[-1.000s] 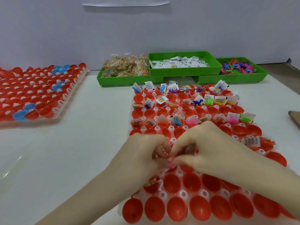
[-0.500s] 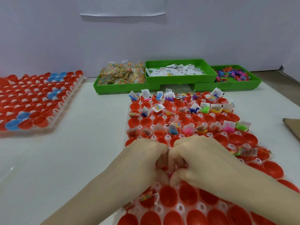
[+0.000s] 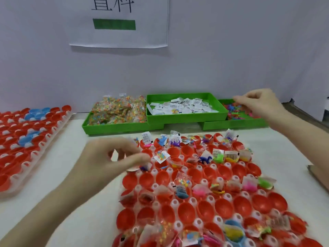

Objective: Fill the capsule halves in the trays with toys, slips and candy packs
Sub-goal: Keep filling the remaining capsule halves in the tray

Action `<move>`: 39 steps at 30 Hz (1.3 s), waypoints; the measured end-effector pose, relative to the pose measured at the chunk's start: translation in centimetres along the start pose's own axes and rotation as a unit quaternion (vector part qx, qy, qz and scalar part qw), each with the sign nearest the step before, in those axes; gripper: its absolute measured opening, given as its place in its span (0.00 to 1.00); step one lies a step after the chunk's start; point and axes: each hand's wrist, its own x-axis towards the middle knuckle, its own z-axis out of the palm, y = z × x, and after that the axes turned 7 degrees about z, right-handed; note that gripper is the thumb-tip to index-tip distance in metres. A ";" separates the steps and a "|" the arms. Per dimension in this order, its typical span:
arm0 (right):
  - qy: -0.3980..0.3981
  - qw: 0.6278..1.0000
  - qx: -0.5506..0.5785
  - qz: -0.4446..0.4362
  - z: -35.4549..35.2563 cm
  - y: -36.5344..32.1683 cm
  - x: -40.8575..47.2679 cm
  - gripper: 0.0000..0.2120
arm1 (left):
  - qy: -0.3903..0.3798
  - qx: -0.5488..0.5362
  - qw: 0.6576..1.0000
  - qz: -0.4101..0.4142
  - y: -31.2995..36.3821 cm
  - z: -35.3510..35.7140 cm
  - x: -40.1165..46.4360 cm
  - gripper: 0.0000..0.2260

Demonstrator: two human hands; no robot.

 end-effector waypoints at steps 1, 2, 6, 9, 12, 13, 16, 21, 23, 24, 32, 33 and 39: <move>0.037 0.997 -0.051 0.037 0.1 1.5 2.3 0.11 | 0.062 0.011 0.998 -0.031 -2.3 -0.2 1.5 0.08; 0.042 0.993 -0.097 0.058 0.4 2.7 4.0 0.11 | 0.117 0.020 0.990 -0.072 -4.3 -0.6 3.3 0.11; -0.038 0.948 -0.290 0.125 2.3 6.8 7.7 0.18 | 0.160 0.103 0.963 -0.193 -11.6 -1.2 8.1 0.09; -0.054 0.935 -0.306 0.169 3.3 7.6 9.0 0.20 | 0.074 0.224 0.940 -0.246 -15.1 -1.1 9.8 0.14; -0.003 0.946 -0.276 0.169 3.8 7.2 9.6 0.15 | 0.053 0.328 0.903 -0.272 -16.5 -0.9 10.7 0.16; 0.017 0.950 -0.264 0.165 3.8 7.2 9.8 0.12 | 0.060 0.334 0.899 -0.278 -16.6 -0.9 11.0 0.15; 0.044 0.955 -0.250 0.153 4.0 7.2 9.9 0.10 | 0.064 0.324 0.897 -0.293 -16.5 -0.6 11.6 0.14; 0.097 0.939 -0.308 0.119 3.5 7.7 9.8 0.10 | 0.084 0.277 0.905 -0.312 -16.3 -0.6 12.2 0.12; 0.129 0.941 -0.287 0.124 3.2 7.6 9.8 0.10 | 0.110 0.265 0.910 -0.300 -16.1 -0.5 12.3 0.12; 0.152 0.942 -0.271 0.126 3.2 7.5 9.7 0.10 | 0.126 0.253 0.914 -0.290 -16.0 -0.4 12.3 0.12; 0.185 0.962 -0.182 0.086 3.2 6.2 10.5 0.15 | 0.177 0.228 0.937 -0.196 -16.2 -0.2 12.1 0.09; 0.174 0.967 -0.174 0.060 3.5 5.6 10.7 0.15 | 0.165 0.229 0.941 -0.187 -16.4 -0.2 12.2 0.08; -0.055 0.959 -0.271 -0.069 5.7 1.5 10.4 0.11 | 0.121 0.255 0.946 -0.157 -17.0 -0.2 12.1 0.09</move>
